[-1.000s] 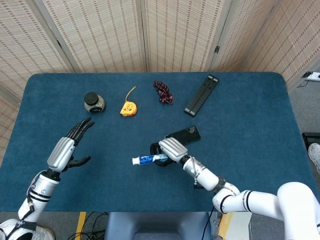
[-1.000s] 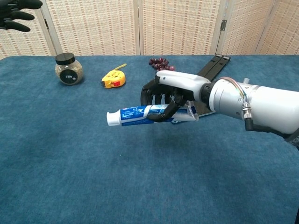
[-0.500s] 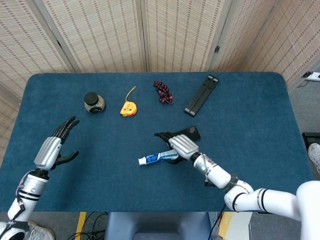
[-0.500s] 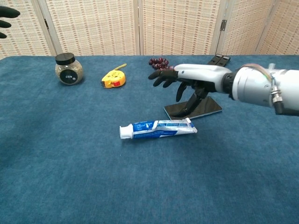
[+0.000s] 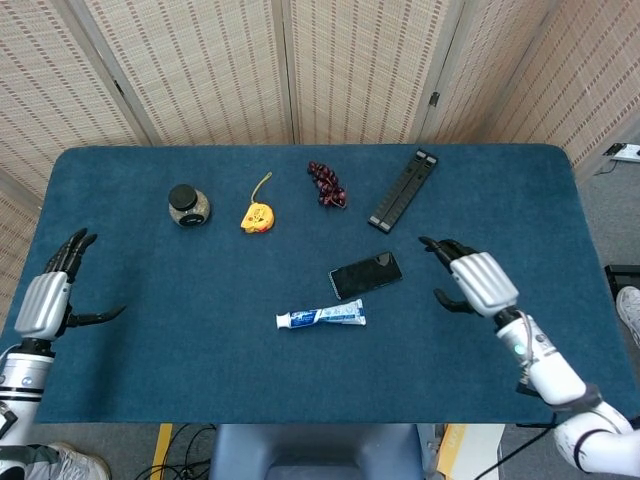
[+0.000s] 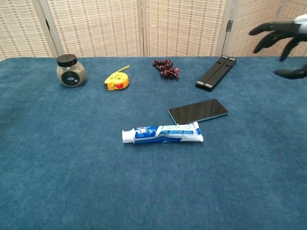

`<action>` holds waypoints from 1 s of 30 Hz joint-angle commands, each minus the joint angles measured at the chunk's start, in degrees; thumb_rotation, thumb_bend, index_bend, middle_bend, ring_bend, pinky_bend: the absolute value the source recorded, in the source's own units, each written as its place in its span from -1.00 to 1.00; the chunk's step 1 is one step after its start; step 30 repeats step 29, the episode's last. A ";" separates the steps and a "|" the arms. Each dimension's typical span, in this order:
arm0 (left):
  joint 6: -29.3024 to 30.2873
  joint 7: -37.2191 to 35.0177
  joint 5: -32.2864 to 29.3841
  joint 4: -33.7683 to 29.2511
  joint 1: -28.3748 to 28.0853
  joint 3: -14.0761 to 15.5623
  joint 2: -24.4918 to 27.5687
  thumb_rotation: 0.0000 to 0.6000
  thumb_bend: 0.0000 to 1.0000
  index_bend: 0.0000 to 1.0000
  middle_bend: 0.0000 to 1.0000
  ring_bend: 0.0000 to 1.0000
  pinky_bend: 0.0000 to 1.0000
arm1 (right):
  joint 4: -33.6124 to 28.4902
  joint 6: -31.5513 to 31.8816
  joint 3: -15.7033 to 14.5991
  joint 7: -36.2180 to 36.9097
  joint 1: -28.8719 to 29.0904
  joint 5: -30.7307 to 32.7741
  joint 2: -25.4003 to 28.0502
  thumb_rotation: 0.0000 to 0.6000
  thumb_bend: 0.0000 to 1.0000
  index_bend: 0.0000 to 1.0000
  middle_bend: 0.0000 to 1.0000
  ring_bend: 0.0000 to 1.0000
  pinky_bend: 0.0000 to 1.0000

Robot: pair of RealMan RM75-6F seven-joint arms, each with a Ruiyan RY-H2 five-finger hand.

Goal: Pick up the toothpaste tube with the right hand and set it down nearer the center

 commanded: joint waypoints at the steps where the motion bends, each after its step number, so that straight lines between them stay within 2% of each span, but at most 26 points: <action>1: 2.19 3.95 -1.81 1.21 2.10 -0.19 0.19 1.00 -0.66 -0.85 -0.95 -0.96 -0.72 | -0.71 6.49 -2.78 1.04 -5.80 -3.58 3.10 1.00 -0.10 -0.78 -0.46 -0.64 -0.41; 9: 5.25 8.84 -3.45 -0.30 5.85 0.50 1.73 1.00 -0.66 -0.80 -0.94 -0.96 -0.73 | 1.94 16.46 -5.52 4.05 -14.55 -7.87 3.77 1.00 -0.10 -0.67 -0.39 -0.57 -0.33; 18: 7.63 15.63 -0.89 -3.47 9.48 4.01 2.17 1.00 -0.66 -0.80 -0.94 -0.96 -0.73 | 4.72 24.14 -6.43 3.77 -21.35 -10.46 2.40 1.00 -0.10 -0.59 -0.35 -0.55 -0.33; 23: 8.80 16.44 0.78 -4.21 10.72 4.64 1.75 1.00 -0.66 -0.80 -0.94 -0.96 -0.73 | 5.63 25.73 -6.17 5.16 -23.32 -11.08 1.52 1.00 -0.10 -0.56 -0.33 -0.54 -0.33; 30: 9.31 16.80 1.62 -4.20 11.33 4.36 1.12 1.00 -0.66 -0.81 -0.94 -0.96 -0.73 | 6.36 24.66 -5.89 5.66 -23.58 -12.14 0.96 1.00 -0.10 -0.54 -0.32 -0.53 -0.33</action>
